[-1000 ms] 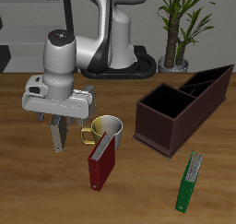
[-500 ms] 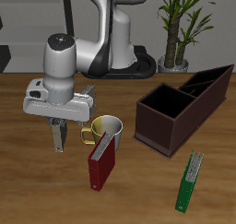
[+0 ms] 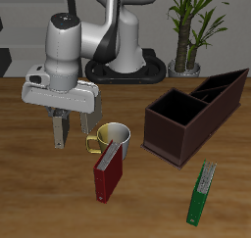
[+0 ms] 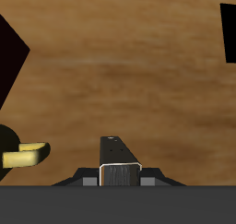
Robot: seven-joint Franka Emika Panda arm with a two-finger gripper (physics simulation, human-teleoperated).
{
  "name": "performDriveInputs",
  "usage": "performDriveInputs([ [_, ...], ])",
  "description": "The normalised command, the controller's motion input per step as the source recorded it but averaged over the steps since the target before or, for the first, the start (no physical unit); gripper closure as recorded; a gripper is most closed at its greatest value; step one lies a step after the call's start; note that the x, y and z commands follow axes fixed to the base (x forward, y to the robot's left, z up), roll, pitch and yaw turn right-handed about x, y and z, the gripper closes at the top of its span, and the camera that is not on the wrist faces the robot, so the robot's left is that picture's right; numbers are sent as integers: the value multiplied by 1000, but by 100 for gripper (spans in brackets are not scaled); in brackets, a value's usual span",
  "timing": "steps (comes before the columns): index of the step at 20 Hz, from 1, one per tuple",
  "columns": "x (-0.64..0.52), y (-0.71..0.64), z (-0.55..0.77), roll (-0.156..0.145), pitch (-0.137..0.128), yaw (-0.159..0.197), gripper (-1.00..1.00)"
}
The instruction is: Place the right yellow book into the left desk caddy's front compartment
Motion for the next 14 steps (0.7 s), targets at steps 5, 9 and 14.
performDriveInputs([
  [5, -299, 24, 850, -61, -112, -27, 100],
  [9, -384, 2, 893, -32, -100, -16, 100],
  [14, -458, 156, 697, 0, -67, 13, 100],
])
